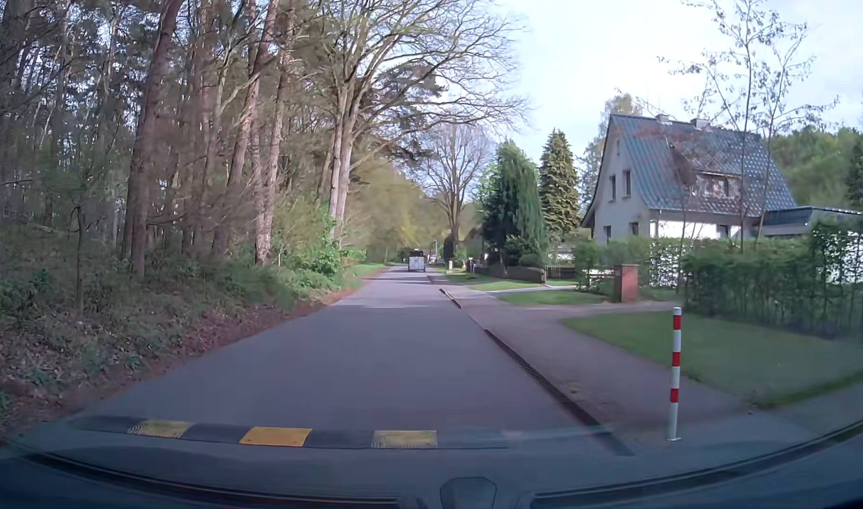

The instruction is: Follow the waypoints while adhering to traffic rules and regulations

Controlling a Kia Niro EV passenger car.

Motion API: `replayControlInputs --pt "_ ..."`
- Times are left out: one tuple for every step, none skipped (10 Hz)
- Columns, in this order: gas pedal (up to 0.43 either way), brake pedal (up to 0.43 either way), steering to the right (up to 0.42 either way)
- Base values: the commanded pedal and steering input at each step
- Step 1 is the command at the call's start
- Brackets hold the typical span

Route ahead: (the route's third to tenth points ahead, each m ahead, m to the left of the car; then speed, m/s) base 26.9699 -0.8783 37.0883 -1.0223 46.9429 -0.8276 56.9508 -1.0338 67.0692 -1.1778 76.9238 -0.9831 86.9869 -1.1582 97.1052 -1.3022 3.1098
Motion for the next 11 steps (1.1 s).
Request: replayControlInputs --pt "0.0 0.189 -0.042" --pt "0.0 0.171 -0.043" --pt "0.0 0.152 -0.043" --pt "0.0 0.14 -0.042" --pt "0.0 0.134 -0.042" --pt "0.0 0.122 -0.041" --pt "0.0 0.11 -0.041" --pt "0.0 0.104 -0.041" --pt "0.0 0.037 -0.039" --pt "0.0 0.03 -0.038" --pt "0.0 0.037 -0.038"
